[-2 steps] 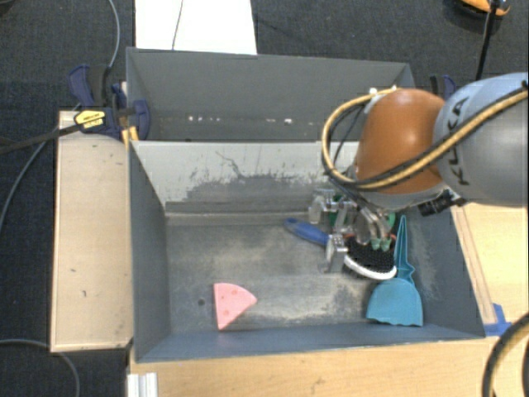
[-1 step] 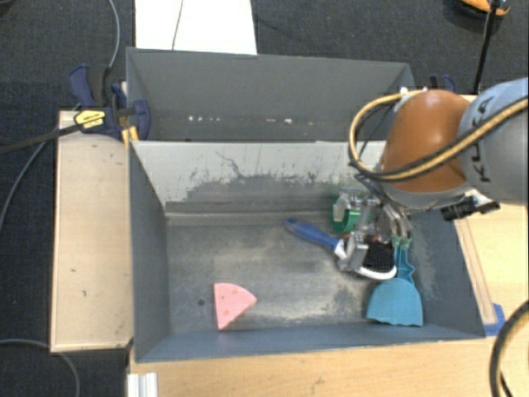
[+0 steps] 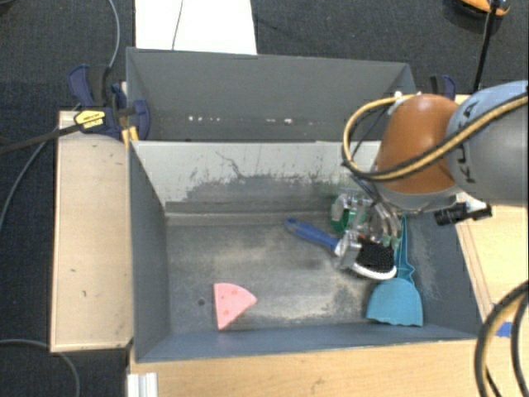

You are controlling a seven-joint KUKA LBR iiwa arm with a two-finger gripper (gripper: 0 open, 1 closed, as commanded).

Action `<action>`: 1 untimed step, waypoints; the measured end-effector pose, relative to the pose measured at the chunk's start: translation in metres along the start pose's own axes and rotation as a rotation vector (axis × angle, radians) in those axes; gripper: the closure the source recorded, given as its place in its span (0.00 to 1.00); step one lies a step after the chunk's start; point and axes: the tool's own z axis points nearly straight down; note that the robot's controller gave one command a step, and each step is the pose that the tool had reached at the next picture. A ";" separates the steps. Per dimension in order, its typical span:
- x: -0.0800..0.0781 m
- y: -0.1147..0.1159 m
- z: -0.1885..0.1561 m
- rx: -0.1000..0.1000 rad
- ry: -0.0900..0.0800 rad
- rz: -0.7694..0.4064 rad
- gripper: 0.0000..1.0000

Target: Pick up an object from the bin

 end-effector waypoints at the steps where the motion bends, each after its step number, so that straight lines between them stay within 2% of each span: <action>1: 0.001 0.010 0.025 -0.004 0.001 0.104 0.00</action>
Offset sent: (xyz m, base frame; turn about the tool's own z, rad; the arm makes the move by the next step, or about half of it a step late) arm -0.0098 0.0346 -0.0429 0.2252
